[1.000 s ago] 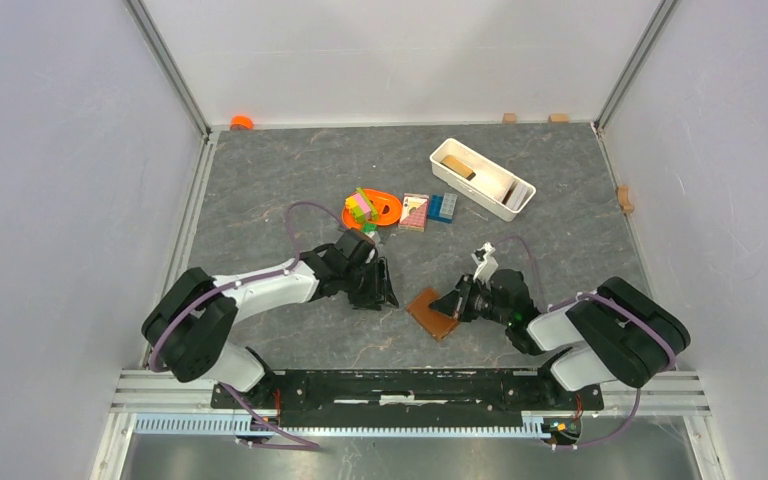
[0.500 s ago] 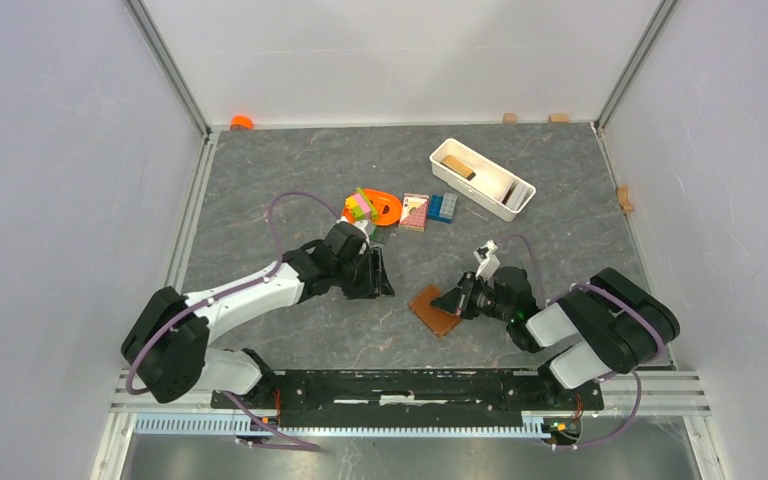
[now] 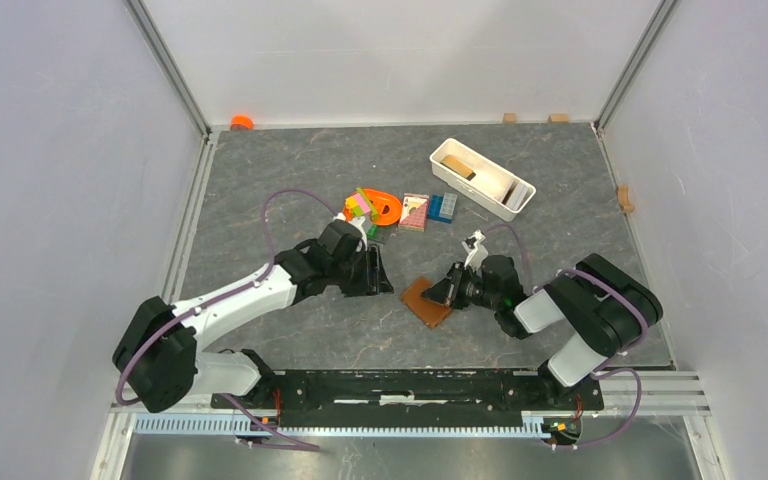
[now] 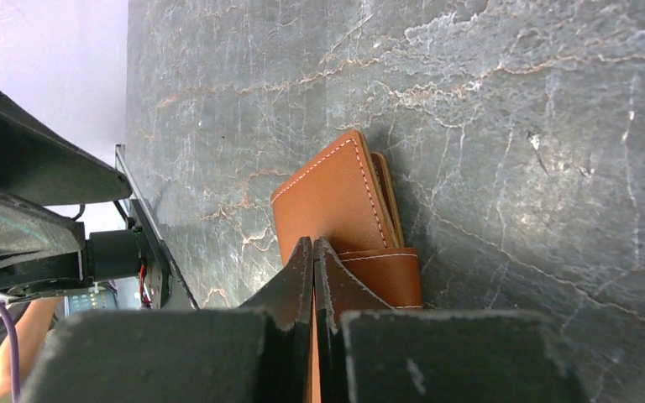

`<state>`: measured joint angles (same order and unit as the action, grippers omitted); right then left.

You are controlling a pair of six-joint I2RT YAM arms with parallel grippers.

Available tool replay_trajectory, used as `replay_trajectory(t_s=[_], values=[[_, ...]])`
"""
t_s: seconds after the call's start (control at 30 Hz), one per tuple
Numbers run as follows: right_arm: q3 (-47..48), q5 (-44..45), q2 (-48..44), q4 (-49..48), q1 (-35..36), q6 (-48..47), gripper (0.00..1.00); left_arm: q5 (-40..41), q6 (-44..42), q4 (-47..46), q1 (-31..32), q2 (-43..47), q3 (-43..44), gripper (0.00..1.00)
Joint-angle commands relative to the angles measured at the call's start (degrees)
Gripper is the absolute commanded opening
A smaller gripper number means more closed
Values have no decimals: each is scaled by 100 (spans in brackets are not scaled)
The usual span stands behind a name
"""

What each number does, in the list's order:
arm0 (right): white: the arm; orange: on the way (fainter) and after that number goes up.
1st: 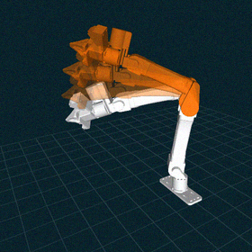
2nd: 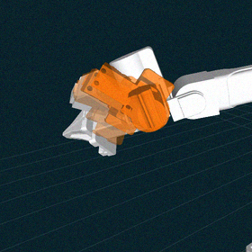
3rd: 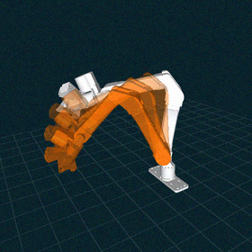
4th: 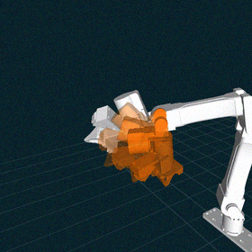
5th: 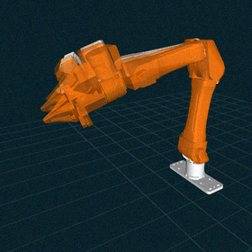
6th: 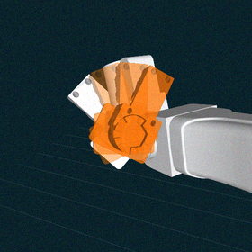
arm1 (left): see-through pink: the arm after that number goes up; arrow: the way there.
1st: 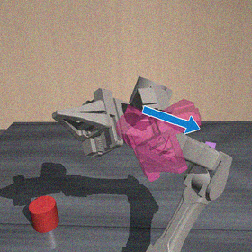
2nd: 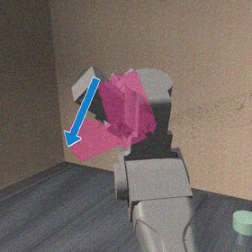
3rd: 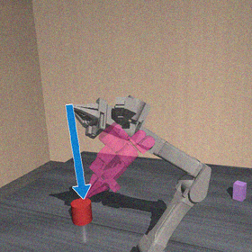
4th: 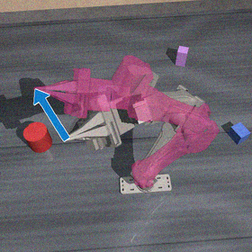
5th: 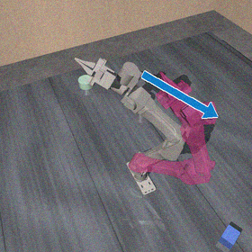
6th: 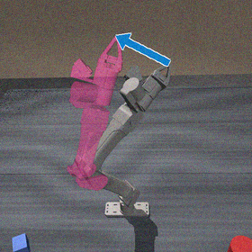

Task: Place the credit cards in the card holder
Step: Close the card holder at the center of the board.

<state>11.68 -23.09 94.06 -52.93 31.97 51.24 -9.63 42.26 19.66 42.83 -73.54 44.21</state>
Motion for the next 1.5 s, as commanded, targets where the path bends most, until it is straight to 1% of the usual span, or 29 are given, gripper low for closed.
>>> replay_trajectory(t_s=[0.0,0.2,0.37,0.6,0.77,1.0,1.2,1.47], values=[[-223,1233,696,3147,162,-638,0,-86,-258,-38,-20,257,219,55],[-32,867,692,2963,231,-606,0,57,-341,-67,-20,333,230,55],[-177,451,1260,2353,222,-221,0,50,-373,-131,-29,321,229,55],[120,267,1606,2515,146,-209,0,146,-454,-120,-47,367,255,55],[111,-97,2124,2158,-119,-26,0,71,-456,-133,-44,288,260,55],[399,-7,2295,2677,-267,-53,0,123,-499,-136,-55,284,273,55],[642,-38,2400,2858,-342,136,0,239,-567,-112,-64,473,297,55],[1058,-131,2776,2985,-376,124,0,355,-632,-111,-134,759,308,55]])
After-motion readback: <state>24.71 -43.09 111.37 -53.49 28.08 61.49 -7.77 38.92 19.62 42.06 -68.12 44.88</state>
